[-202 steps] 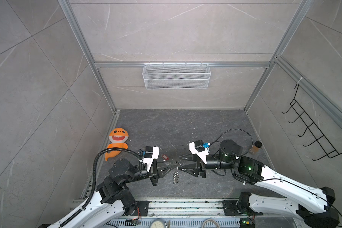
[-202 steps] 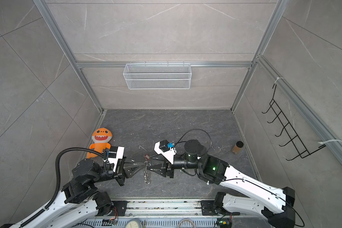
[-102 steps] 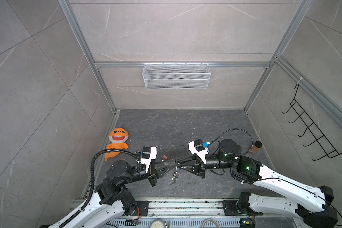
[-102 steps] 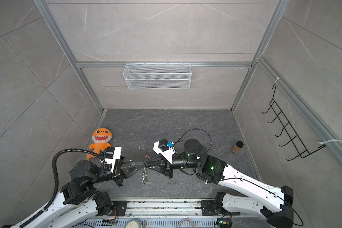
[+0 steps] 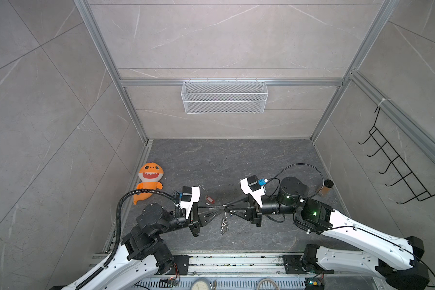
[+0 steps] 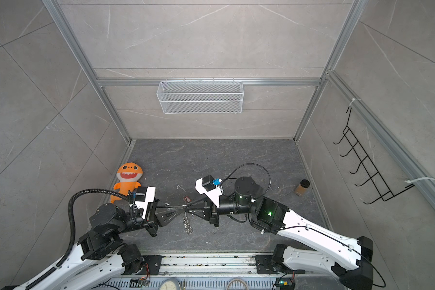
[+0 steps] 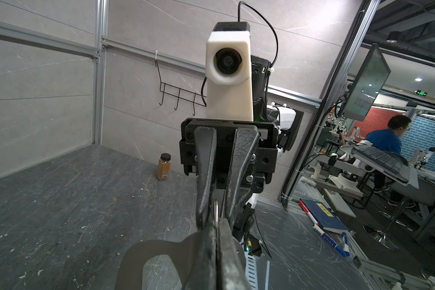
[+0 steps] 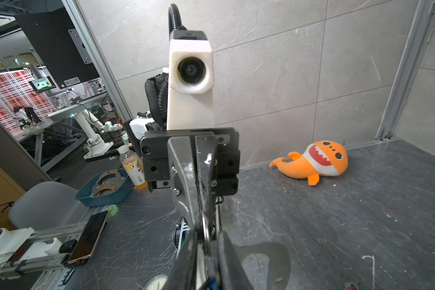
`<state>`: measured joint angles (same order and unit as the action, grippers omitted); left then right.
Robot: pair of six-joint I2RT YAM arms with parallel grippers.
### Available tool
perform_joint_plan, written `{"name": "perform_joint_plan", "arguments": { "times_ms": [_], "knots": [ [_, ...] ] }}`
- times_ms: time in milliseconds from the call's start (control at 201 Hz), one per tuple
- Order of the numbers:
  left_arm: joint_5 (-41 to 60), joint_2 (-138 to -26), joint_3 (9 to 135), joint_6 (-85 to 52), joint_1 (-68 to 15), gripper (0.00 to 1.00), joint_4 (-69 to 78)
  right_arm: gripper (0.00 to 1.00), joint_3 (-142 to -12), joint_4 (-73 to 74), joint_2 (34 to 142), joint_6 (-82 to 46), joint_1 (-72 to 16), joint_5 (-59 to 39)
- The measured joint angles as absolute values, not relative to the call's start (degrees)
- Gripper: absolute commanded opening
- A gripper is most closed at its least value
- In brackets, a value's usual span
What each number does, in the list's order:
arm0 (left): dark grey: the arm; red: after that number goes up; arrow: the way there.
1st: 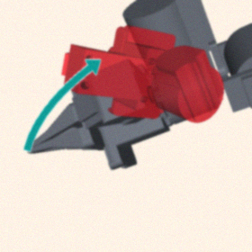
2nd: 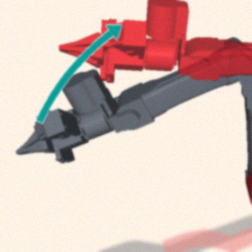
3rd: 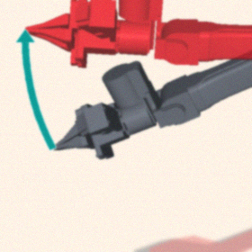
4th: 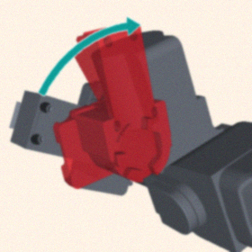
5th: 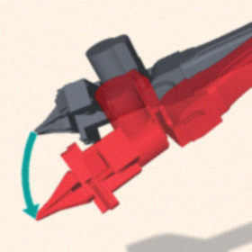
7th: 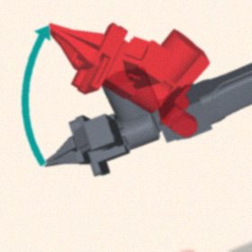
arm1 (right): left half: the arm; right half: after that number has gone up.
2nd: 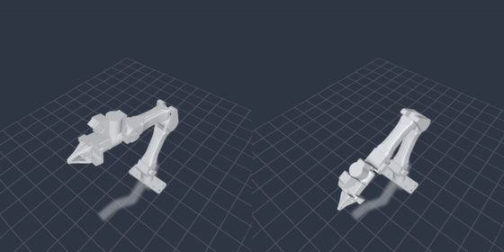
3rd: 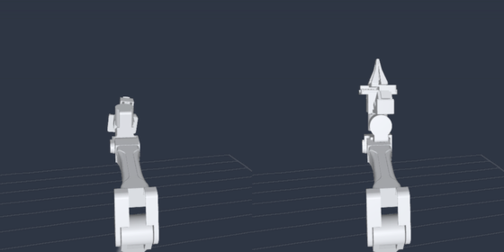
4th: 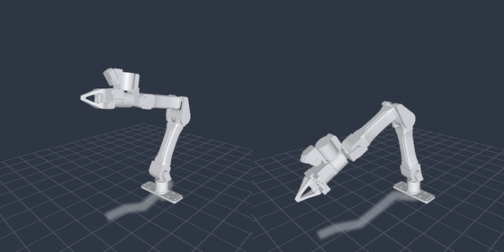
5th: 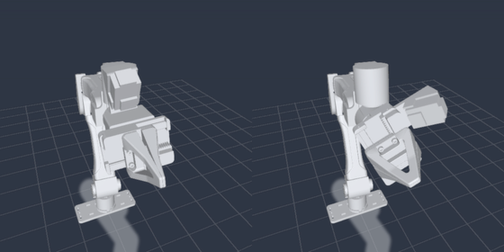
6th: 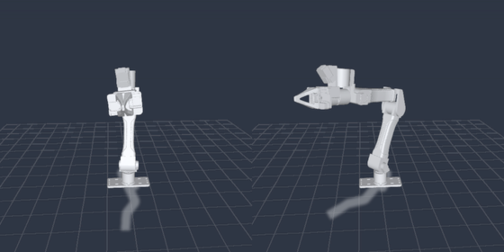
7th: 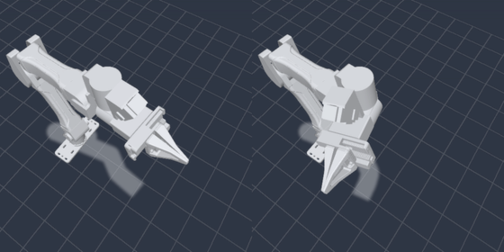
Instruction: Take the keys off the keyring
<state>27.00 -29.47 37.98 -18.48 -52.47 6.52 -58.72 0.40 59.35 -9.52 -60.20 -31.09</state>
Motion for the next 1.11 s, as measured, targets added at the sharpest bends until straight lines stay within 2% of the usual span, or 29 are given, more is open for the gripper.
{"name": "perform_joint_plan", "arguments": {
  "times_ms": [164,304,438,598,1001,1106],
  "knots": [
    [26.87,-29.28,37.91,-18.83,-52.47,0.00,6.52,0.01,-58.72,0.56,59.42,-9.39,-60.20,-31.09],
    [26.52,-29.28,37.91,-19.14,-52.47,0.00,6.28,0.00,-58.72,0.45,59.42,-9.34,-60.20,-30.87],
    [25.30,-29.04,37.91,-19.77,-52.47,0.32,4.69,0.00,-58.72,-0.91,59.42,-9.23,-60.25,-30.00],
    [23.97,-27.83,38.79,-19.99,-52.47,0.45,0.89,0.00,-58.72,-4.78,59.40,-8.91,-60.25,-28.60],
    [25.12,-34.17,51.20,-18.52,-52.47,0.45,-17.69,0.00,-61.63,-15.57,59.16,-5.82,-59.94,-28.42],
    [26.44,-36.21,53.65,-17.78,-52.47,0.43,-21.85,0.00,-63.33,-18.22,59.35,-4.84,-59.86,-29.43]
  ]
}}
